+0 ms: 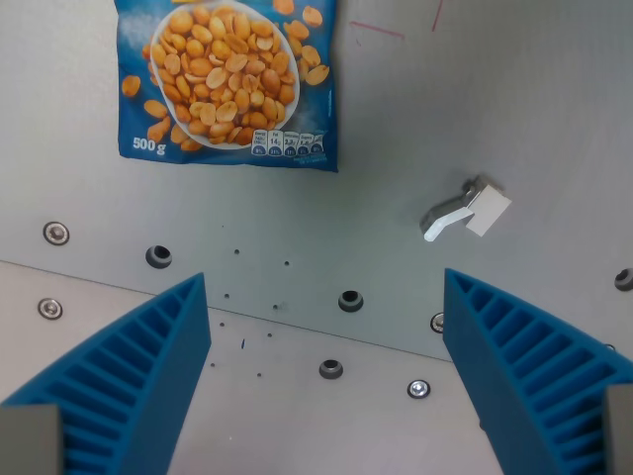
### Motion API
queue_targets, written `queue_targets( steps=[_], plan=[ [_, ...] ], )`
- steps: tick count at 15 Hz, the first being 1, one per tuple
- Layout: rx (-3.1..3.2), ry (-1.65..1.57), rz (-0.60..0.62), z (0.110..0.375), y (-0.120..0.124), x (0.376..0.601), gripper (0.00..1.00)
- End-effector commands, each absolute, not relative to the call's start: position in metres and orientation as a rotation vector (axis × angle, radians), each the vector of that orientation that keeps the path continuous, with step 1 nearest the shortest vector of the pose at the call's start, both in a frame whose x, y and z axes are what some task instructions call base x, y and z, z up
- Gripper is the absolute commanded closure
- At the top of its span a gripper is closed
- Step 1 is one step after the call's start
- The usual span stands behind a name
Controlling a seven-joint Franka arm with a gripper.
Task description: Rotate around gripper negative y
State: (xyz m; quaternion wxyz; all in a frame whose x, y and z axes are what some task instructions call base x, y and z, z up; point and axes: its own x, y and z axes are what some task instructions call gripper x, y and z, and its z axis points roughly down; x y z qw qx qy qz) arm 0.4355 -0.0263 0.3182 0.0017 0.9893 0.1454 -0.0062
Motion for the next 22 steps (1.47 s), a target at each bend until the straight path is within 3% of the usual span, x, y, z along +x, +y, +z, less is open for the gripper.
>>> queue_targets(
  steps=[1, 22],
  plan=[
    [3.102, 0.456, -0.032, 0.3209, -0.0263, 0.4352, 0.00],
    [3.028, 0.445, -0.459, 0.3209, -0.0263, 0.4352, 0.00]
  ],
)
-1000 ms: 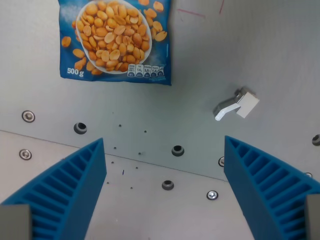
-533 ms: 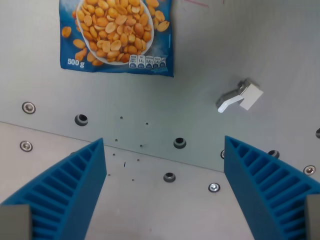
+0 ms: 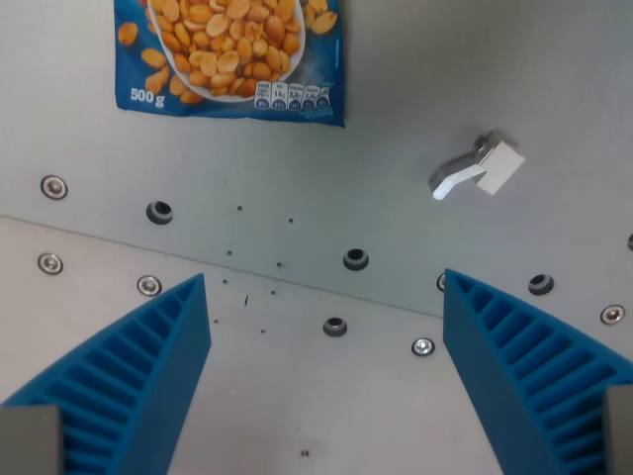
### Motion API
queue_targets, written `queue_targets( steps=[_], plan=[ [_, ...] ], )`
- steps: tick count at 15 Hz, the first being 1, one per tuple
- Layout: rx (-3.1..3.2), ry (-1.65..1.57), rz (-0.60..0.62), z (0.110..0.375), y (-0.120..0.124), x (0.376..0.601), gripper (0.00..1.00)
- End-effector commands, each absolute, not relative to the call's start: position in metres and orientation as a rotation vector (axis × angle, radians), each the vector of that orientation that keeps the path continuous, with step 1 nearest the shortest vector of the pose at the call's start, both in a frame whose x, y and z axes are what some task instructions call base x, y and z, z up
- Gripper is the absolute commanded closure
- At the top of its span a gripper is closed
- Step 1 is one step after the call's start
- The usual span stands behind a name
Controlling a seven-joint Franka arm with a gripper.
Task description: Rotate around gripper negative y
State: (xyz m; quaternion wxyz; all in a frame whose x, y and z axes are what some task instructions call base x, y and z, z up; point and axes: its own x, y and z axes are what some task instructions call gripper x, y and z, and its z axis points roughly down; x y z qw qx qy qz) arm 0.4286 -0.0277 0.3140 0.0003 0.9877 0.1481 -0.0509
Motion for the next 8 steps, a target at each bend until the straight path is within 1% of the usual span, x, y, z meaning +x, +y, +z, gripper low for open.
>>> queue_targets(
  steps=[1, 8],
  plan=[
    [3.023, 0.444, -0.479, 0.3209, -0.0263, 0.4352, 0.00],
    [2.985, 0.438, -0.616, 0.3209, -0.0263, 0.4352, 0.00]
  ],
)
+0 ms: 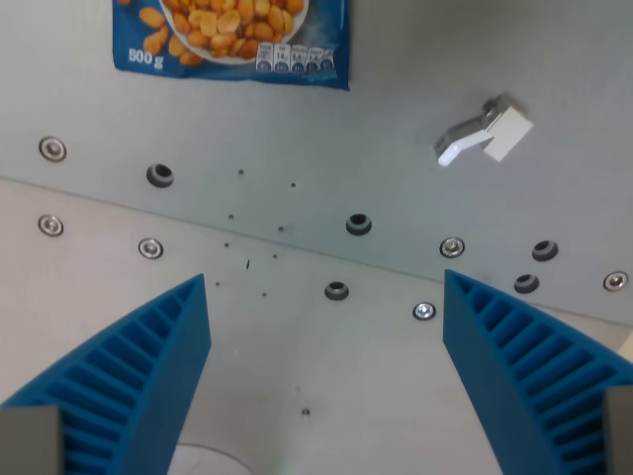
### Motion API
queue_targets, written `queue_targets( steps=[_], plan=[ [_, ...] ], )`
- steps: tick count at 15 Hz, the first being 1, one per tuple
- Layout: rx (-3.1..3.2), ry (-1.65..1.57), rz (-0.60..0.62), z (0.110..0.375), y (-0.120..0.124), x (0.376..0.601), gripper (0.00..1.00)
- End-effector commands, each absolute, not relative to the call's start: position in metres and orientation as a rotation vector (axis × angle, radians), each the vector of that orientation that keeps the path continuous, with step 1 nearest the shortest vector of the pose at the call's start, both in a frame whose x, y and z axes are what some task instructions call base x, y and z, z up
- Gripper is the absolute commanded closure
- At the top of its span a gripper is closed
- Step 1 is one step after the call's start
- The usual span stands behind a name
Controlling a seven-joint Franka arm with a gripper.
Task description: Rotate around gripper negative y
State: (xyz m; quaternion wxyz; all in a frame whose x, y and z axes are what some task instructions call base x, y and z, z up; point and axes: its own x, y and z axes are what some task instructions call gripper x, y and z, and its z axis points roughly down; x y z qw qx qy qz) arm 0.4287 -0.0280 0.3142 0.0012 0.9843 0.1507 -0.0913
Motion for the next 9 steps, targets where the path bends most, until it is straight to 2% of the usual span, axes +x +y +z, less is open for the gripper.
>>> queue_targets(
  steps=[1, 9],
  plan=[
    [2.979, 0.437, -0.636, 0.3209, -0.0263, 0.4352, 0.00],
    [2.928, 0.429, -0.790, 0.3209, -0.0263, 0.4352, 0.00]
  ],
)
